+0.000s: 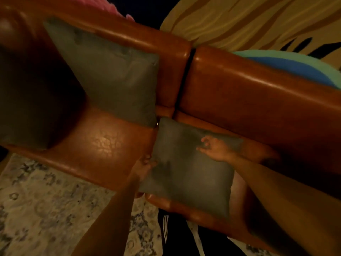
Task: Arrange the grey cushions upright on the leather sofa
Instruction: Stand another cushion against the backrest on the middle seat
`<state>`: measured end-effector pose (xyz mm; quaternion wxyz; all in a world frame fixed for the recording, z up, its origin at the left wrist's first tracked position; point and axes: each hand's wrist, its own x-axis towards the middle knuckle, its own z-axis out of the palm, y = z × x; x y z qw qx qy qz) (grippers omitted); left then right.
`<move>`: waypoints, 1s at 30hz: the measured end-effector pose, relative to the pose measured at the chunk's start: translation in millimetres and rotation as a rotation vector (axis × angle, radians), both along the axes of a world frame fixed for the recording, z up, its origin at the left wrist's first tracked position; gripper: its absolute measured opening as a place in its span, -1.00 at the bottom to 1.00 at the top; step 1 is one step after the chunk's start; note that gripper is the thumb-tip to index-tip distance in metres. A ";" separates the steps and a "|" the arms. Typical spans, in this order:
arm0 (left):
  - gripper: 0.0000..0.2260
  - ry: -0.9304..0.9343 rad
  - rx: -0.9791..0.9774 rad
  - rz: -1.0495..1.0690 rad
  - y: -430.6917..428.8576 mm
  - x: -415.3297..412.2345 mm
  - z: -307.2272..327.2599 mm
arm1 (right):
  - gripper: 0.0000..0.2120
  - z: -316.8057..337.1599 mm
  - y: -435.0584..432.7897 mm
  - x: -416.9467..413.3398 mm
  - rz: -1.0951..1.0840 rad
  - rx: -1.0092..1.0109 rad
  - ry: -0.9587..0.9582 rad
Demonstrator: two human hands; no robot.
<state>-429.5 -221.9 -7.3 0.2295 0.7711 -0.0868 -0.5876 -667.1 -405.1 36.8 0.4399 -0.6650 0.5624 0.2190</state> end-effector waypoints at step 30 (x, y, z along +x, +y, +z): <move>-0.15 0.070 -0.153 -0.073 17.1 -69.1 9.2 | 0.33 -0.2 -29.0 -30.6 -0.224 0.118 -0.046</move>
